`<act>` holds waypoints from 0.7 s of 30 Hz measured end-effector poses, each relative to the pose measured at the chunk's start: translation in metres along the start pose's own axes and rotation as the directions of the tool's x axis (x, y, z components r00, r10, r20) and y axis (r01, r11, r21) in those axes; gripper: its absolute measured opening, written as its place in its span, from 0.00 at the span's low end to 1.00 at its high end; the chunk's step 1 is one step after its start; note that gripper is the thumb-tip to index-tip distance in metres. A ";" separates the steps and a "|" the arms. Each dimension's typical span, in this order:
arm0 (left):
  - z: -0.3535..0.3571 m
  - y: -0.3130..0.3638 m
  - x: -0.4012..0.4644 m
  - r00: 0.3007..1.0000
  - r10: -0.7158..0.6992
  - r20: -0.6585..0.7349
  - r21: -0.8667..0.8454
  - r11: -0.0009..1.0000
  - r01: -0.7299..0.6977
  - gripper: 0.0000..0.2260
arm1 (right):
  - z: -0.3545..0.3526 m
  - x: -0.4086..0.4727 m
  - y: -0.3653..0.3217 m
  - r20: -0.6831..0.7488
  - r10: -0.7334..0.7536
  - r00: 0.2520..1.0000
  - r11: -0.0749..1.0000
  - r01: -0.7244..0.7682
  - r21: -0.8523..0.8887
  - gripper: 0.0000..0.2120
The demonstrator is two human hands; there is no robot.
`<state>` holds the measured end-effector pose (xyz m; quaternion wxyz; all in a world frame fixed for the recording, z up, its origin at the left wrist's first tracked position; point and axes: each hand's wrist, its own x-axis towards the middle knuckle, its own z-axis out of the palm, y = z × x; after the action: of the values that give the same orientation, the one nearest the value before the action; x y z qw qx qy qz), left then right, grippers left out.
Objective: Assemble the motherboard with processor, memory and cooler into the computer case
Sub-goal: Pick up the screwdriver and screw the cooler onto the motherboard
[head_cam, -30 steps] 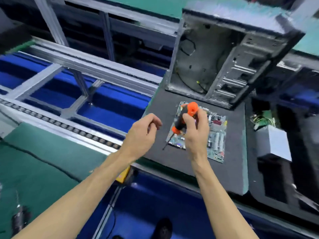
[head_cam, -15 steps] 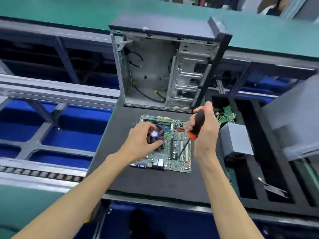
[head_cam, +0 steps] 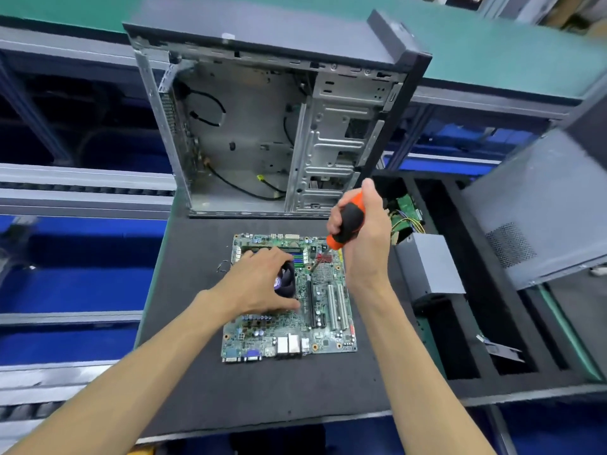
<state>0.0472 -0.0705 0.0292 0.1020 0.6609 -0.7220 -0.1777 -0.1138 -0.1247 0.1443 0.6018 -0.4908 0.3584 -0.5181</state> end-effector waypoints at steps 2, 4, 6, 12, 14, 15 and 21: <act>0.004 -0.004 0.001 1.000 0.019 -0.008 -0.017 1.000 -0.019 0.44 | 0.004 0.005 0.006 0.016 -0.001 1.000 1.000 0.001 0.012 0.18; 0.009 -0.008 0.002 1.000 0.016 -0.005 -0.061 0.998 -0.017 0.44 | 0.007 0.009 0.012 0.035 -0.007 0.999 1.000 0.006 0.020 0.18; 0.014 -0.010 0.002 1.000 0.003 -0.011 -0.110 0.994 -0.004 0.44 | 0.009 0.010 0.020 0.053 -0.005 0.999 1.000 0.004 0.024 0.18; 0.024 -0.013 0.001 0.999 0.000 -0.042 -0.166 0.986 -0.007 0.43 | 0.007 0.013 0.033 0.074 -0.009 0.997 1.000 0.008 0.020 0.18; 0.024 -0.014 0.001 0.999 0.003 -0.044 -0.174 0.985 -0.011 0.42 | 0.006 0.013 0.034 0.074 -0.006 0.997 1.000 0.005 0.012 0.18; 0.024 -0.014 0.001 0.999 0.004 -0.045 -0.183 0.983 -0.012 0.41 | 0.006 0.013 0.034 0.073 -0.001 0.997 1.000 0.000 0.007 0.18; 0.024 -0.013 0.001 0.999 -0.002 -0.042 -0.205 0.979 -0.007 0.42 | 0.005 0.013 0.037 0.073 0.014 0.997 1.000 -0.015 0.012 0.17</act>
<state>0.0498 -0.0692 0.0025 0.1851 0.6494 -0.6984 -0.2373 -0.0967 -0.1366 0.1108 0.6211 -0.5030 0.3367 -0.4978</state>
